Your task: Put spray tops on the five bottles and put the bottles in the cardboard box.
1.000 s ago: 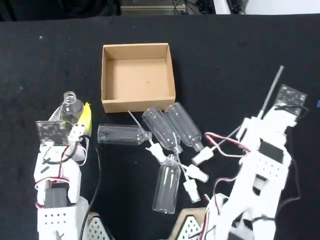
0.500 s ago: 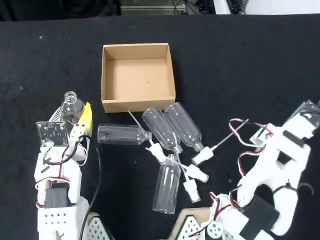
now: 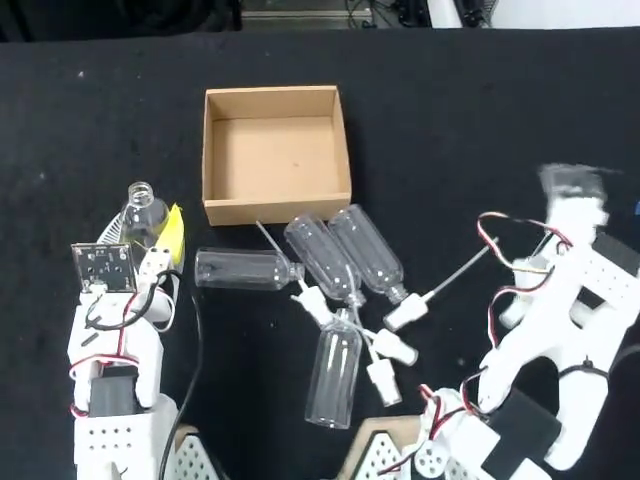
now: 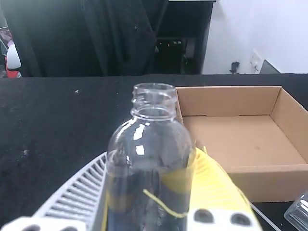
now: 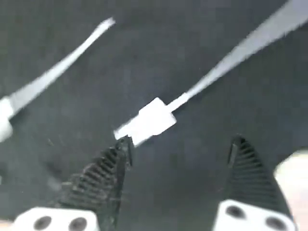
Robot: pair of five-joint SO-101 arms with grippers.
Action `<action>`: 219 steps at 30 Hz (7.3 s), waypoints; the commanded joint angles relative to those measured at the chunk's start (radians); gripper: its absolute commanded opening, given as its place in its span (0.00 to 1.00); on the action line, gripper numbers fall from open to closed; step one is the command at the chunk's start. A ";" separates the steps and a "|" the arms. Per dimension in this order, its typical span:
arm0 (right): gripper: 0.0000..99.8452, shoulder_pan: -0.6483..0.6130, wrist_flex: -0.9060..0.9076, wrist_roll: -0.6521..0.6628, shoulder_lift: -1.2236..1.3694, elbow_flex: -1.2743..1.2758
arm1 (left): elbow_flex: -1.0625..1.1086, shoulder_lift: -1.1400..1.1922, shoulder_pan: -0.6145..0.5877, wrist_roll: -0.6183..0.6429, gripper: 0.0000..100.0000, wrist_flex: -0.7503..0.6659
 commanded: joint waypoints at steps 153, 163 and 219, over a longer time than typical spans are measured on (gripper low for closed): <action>0.01 -0.471 0.232 -0.532 -0.452 -0.303 | 0.022 -0.021 0.010 0.012 0.10 -0.110; 0.01 -1.007 -0.140 -0.891 -0.711 -0.294 | 0.022 -0.025 0.007 0.003 0.14 -0.092; 0.01 -1.298 -0.824 -0.879 -0.941 -0.038 | 0.022 -0.025 0.328 0.012 0.03 -0.316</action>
